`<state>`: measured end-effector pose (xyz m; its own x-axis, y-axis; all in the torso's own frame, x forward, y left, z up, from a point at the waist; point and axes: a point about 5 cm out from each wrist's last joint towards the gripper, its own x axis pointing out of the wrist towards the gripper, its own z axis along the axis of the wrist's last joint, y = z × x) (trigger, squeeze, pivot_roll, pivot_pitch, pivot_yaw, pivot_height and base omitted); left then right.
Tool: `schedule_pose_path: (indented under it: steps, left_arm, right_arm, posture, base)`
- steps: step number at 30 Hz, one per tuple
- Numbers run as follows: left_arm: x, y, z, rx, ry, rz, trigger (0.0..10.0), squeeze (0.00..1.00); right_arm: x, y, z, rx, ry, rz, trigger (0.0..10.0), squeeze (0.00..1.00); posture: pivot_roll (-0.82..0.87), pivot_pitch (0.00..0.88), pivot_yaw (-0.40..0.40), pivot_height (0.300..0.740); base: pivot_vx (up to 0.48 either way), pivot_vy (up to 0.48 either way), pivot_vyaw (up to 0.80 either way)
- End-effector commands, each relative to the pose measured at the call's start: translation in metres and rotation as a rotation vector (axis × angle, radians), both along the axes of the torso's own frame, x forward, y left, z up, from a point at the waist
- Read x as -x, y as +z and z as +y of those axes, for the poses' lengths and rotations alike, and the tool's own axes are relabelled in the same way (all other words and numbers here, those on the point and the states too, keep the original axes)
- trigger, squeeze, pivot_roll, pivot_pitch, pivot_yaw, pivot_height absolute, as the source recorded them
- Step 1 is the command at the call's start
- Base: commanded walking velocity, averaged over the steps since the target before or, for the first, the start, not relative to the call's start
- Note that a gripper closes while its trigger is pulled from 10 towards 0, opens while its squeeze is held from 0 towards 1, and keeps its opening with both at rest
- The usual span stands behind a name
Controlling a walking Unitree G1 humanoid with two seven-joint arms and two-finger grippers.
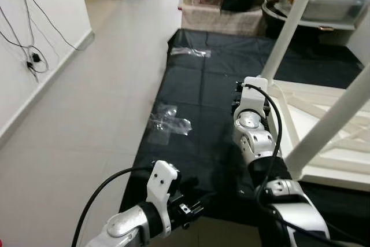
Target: Building children table
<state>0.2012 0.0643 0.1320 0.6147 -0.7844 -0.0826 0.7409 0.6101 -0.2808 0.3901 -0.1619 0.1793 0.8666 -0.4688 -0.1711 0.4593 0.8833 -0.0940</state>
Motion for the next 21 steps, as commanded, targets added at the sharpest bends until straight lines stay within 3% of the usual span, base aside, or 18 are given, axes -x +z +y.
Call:
schedule_pose_path:
  steps: [1,4,5,6,8,11,16,17,18,19,21]
  left_arm:
    - [0.009,0.003,0.000,-0.002,-0.014,0.019,10.0,0.00]
    - [0.012,0.004,0.000,0.001,-0.018,0.025,10.0,0.00]
    - [0.015,0.006,0.000,0.003,-0.023,0.034,10.0,0.00]
    - [0.015,0.006,0.000,0.003,-0.023,0.034,10.0,0.00]
    - [0.019,0.007,0.000,0.006,-0.034,0.045,10.0,0.00]
    - [0.021,0.008,0.000,0.005,-0.036,0.050,10.0,0.00]
    - [0.024,0.010,0.000,-0.002,-0.038,0.062,10.0,0.00]
    - [0.025,0.011,0.000,-0.004,-0.037,0.064,10.0,0.00]
    - [0.025,0.011,0.000,-0.004,-0.037,0.064,10.0,0.00]
    - [0.025,0.011,0.000,-0.005,-0.035,0.064,10.0,0.00]
    - [0.025,0.011,0.000,-0.010,-0.030,0.069,10.0,0.00]
  right_arm:
    - [-0.001,-0.004,-0.015,-0.032,-0.096,0.024,10.0,0.00]
    - [0.002,-0.009,-0.027,-0.047,-0.159,0.042,10.0,0.00]
    - [0.005,-0.015,-0.040,-0.072,-0.218,0.063,10.0,0.00]
    - [0.005,-0.015,-0.040,-0.072,-0.218,0.063,10.0,0.00]
    - [0.012,-0.029,-0.058,-0.130,-0.288,0.109,10.0,0.00]
    - [0.013,-0.033,-0.063,-0.147,-0.317,0.127,10.0,0.00]
    - [0.020,-0.052,-0.073,-0.279,-0.371,0.214,10.0,0.00]
    - [0.020,-0.055,-0.072,-0.310,-0.371,0.223,4.9,0.00]
    - [0.020,-0.055,-0.072,-0.310,-0.371,0.223,4.9,0.00]
    - [0.019,-0.056,-0.071,-0.325,-0.347,0.228,0.0,0.00]
    - [0.018,-0.059,-0.070,-0.330,-0.283,0.247,0.0,0.00]
  posture:
    - [0.23,0.167,-0.096,0.740]
    - [0.23,0.180,-0.095,0.740]
    - [0.23,0.185,-0.089,0.740]
    - [0.23,0.185,-0.089,0.740]
    - [0.22,0.193,-0.086,0.740]
    - [0.22,0.194,-0.084,0.740]
    - [0.22,0.196,-0.085,0.740]
    - [0.22,0.196,-0.085,0.740]
    - [0.22,0.196,-0.085,0.740]
    - [0.22,0.193,-0.088,0.740]
    - [0.22,0.186,-0.088,0.740]
  base:
    - [0.000,0.000,0.00]
    - [0.000,0.000,0.00]
    - [0.000,0.000,0.00]
    - [0.000,0.000,0.00]
    - [0.000,0.000,0.00]
    - [0.000,0.000,0.00]
    - [0.000,0.000,0.00]
    - [0.000,0.000,0.00]
    - [0.000,0.000,0.00]
    - [0.000,0.000,0.00]
    - [0.000,0.000,0.00]
